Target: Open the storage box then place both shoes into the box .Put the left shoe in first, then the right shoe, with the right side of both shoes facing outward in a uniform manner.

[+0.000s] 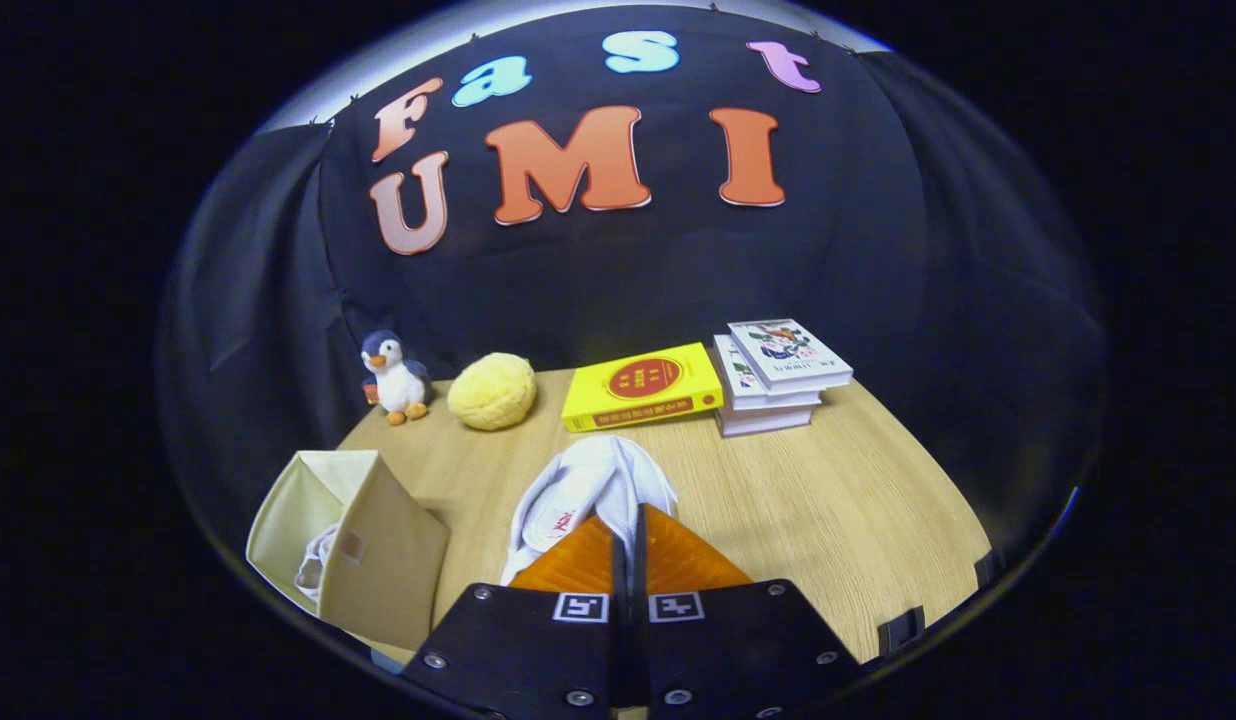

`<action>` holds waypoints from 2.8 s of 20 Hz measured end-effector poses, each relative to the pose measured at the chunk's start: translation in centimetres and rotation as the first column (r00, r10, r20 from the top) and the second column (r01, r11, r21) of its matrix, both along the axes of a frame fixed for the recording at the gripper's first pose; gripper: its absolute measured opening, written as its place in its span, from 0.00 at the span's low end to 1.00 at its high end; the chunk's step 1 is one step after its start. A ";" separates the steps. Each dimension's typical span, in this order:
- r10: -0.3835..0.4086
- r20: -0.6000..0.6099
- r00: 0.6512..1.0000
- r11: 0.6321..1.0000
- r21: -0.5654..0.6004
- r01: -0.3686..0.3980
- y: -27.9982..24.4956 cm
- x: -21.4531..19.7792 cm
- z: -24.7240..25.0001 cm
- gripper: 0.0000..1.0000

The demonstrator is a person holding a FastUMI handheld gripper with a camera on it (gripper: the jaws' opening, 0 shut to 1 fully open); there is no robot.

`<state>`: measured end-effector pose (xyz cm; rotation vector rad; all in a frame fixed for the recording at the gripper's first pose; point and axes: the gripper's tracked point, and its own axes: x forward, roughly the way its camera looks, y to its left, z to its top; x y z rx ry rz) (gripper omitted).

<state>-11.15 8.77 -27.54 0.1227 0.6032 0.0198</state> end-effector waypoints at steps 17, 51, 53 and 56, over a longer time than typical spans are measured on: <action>0.356 -0.009 0.934 0.930 0.101 -0.353 25.7 -2.0 4.8 0.00; 0.244 -0.049 0.969 0.968 0.075 -0.240 16.9 0.0 5.1 0.56; 0.219 0.008 0.976 0.974 0.057 -0.219 14.3 0.8 6.5 0.61; 0.186 0.103 0.977 0.981 0.034 -0.190 10.6 1.9 8.6 0.69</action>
